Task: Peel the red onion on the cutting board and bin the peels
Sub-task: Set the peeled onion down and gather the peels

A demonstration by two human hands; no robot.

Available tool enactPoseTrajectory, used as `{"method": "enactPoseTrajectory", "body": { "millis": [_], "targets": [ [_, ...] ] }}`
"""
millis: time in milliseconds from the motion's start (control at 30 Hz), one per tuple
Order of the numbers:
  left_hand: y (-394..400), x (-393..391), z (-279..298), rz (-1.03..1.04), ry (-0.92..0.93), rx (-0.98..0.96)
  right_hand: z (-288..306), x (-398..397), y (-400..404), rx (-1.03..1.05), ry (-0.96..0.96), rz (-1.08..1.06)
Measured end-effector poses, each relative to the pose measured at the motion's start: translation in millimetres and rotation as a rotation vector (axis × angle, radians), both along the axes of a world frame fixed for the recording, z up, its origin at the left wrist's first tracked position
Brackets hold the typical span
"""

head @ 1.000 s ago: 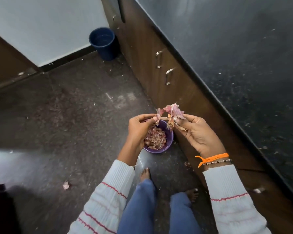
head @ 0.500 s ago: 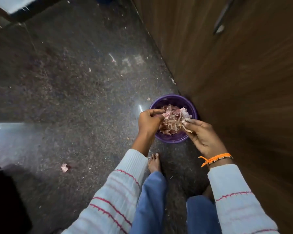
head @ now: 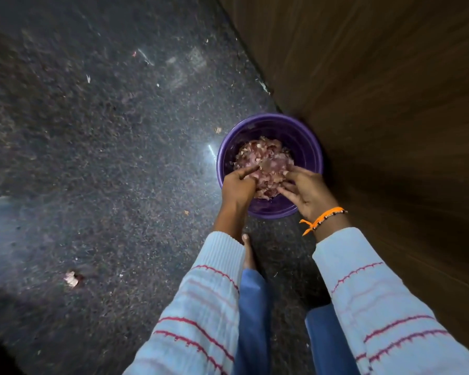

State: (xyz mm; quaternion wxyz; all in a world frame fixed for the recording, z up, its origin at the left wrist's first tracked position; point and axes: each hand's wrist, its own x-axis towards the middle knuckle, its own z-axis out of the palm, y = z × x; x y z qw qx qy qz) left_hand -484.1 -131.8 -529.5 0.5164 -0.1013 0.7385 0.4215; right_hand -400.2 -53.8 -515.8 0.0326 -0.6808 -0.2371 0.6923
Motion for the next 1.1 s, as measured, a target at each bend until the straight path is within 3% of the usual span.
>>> {"method": "enactPoseTrajectory", "body": {
  "millis": [200,433,833,1100],
  "targets": [
    [2,-3,31,0.016,-0.004,0.007,14,5,3,-0.025,0.017,-0.043],
    [0,-2,108,0.078,-0.009,0.06,85,14,5,0.012,0.148,-0.13],
    [3,76,349,0.163,-0.009,0.35,357,77,-15,0.345,0.475,-0.142],
    [12,164,483,-0.136,0.098,0.606,497,182,-27,0.629,0.586,-0.214]
  ]
}}
